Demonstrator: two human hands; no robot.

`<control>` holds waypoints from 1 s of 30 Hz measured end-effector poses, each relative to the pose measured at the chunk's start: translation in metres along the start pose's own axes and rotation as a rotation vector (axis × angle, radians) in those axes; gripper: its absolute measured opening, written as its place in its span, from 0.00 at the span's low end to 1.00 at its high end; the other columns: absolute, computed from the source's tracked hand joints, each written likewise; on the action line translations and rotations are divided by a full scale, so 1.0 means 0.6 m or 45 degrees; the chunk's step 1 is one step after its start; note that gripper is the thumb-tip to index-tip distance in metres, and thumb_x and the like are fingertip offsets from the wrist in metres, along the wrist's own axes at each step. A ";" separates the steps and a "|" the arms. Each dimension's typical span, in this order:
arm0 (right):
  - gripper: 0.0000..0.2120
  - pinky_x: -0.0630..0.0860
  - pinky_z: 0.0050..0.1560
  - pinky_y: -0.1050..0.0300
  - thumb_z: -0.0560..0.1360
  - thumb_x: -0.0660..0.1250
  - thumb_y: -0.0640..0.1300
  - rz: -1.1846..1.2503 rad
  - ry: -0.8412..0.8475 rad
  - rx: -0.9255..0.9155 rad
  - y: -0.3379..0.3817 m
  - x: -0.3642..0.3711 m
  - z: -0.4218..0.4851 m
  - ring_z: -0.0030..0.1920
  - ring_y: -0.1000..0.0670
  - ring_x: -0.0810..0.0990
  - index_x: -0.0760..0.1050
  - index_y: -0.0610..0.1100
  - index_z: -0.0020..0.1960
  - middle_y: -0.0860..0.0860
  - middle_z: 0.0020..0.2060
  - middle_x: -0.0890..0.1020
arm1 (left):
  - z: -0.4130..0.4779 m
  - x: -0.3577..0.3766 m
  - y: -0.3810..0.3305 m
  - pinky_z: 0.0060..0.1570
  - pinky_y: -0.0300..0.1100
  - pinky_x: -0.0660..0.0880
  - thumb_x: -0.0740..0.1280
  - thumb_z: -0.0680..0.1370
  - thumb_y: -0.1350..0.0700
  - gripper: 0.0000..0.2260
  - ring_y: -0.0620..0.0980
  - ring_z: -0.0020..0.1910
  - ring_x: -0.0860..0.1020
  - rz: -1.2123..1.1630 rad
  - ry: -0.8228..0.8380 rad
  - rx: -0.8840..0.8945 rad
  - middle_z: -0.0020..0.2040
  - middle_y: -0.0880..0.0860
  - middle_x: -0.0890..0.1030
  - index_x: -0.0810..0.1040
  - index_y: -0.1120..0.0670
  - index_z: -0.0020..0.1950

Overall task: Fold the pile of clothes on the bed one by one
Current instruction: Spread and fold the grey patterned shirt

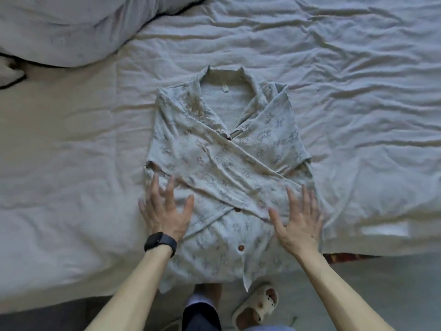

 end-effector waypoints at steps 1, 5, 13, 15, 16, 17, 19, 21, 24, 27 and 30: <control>0.39 0.39 0.77 0.40 0.76 0.52 0.72 0.123 -0.074 0.100 -0.020 -0.008 -0.024 0.81 0.48 0.43 0.46 0.60 0.81 0.52 0.82 0.44 | -0.051 -0.001 0.018 0.72 0.63 0.56 0.60 0.74 0.34 0.34 0.58 0.76 0.59 -0.078 -0.085 -0.126 0.79 0.55 0.58 0.61 0.45 0.78; 0.38 0.66 0.70 0.44 0.75 0.72 0.60 0.724 -0.106 0.553 -0.115 -0.009 -0.104 0.71 0.41 0.70 0.61 0.47 0.78 0.42 0.71 0.69 | -0.213 0.020 0.084 0.62 0.61 0.71 0.62 0.70 0.29 0.40 0.64 0.67 0.71 -0.287 -0.034 -0.660 0.70 0.59 0.71 0.62 0.50 0.75; 0.13 0.78 0.61 0.46 0.69 0.80 0.52 0.781 0.549 0.548 -0.196 0.019 -0.133 0.51 0.50 0.84 0.81 0.54 0.51 0.54 0.49 0.86 | -0.281 0.039 0.107 0.53 0.48 0.74 0.72 0.77 0.45 0.20 0.61 0.56 0.78 -0.471 0.430 -0.985 0.60 0.60 0.80 0.78 0.61 0.57; 0.11 0.79 0.59 0.48 0.71 0.78 0.45 0.846 0.574 0.527 -0.201 0.015 -0.138 0.49 0.50 0.84 0.82 0.50 0.52 0.51 0.49 0.86 | -0.285 0.025 0.098 0.54 0.46 0.71 0.74 0.77 0.53 0.22 0.61 0.61 0.77 -0.697 0.424 -0.993 0.61 0.55 0.78 0.75 0.62 0.66; 0.11 0.79 0.58 0.49 0.72 0.78 0.42 0.889 0.566 0.526 -0.204 0.010 -0.143 0.49 0.50 0.84 0.81 0.47 0.53 0.49 0.49 0.86 | -0.291 0.015 0.095 0.53 0.45 0.71 0.75 0.76 0.56 0.22 0.60 0.60 0.78 -0.756 0.426 -0.972 0.60 0.56 0.79 0.76 0.62 0.67; 0.11 0.79 0.58 0.48 0.73 0.77 0.40 0.936 0.563 0.527 -0.209 0.007 -0.152 0.48 0.49 0.85 0.81 0.45 0.54 0.48 0.49 0.86 | -0.302 0.006 0.097 0.52 0.44 0.72 0.75 0.76 0.57 0.21 0.58 0.57 0.79 -0.793 0.424 -0.949 0.58 0.57 0.80 0.77 0.62 0.66; 0.11 0.81 0.58 0.44 0.73 0.77 0.40 1.011 0.555 0.540 -0.219 -0.008 -0.174 0.48 0.44 0.86 0.82 0.41 0.55 0.45 0.49 0.87 | -0.329 -0.017 0.095 0.42 0.39 0.74 0.74 0.76 0.56 0.18 0.51 0.46 0.80 -0.862 0.406 -0.942 0.54 0.57 0.81 0.78 0.61 0.64; 0.12 0.83 0.53 0.44 0.74 0.76 0.41 1.095 0.514 0.580 -0.228 -0.029 -0.199 0.47 0.42 0.87 0.82 0.39 0.56 0.44 0.47 0.87 | -0.360 -0.047 0.088 0.37 0.37 0.72 0.72 0.78 0.55 0.15 0.46 0.42 0.77 -0.917 0.335 -0.955 0.52 0.56 0.80 0.80 0.61 0.61; 0.09 0.81 0.39 0.54 0.77 0.74 0.43 1.231 0.401 0.551 -0.226 -0.069 -0.238 0.43 0.44 0.87 0.82 0.40 0.55 0.45 0.46 0.87 | -0.397 -0.094 0.075 0.48 0.43 0.71 0.72 0.78 0.53 0.16 0.52 0.46 0.77 -0.997 0.183 -0.962 0.54 0.55 0.80 0.80 0.61 0.60; 0.07 0.75 0.35 0.57 0.78 0.72 0.44 1.270 0.285 0.498 -0.224 -0.114 -0.269 0.37 0.50 0.81 0.82 0.40 0.53 0.47 0.43 0.85 | -0.419 -0.137 0.063 0.50 0.44 0.71 0.73 0.77 0.52 0.18 0.55 0.49 0.77 -1.061 0.071 -0.995 0.53 0.56 0.81 0.80 0.63 0.61; 0.06 0.78 0.42 0.48 0.78 0.73 0.45 1.309 0.139 0.419 -0.211 -0.178 -0.302 0.41 0.44 0.82 0.82 0.42 0.49 0.44 0.43 0.86 | -0.448 -0.194 0.028 0.51 0.45 0.71 0.73 0.77 0.49 0.16 0.56 0.50 0.78 -1.095 -0.019 -0.929 0.54 0.56 0.82 0.81 0.60 0.57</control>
Point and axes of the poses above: each hand's wrist, its own z-axis towards the middle knuckle, its own x-axis out of the palm, y = z × x, the point moved 2 cm from there along z, towards the middle knuckle
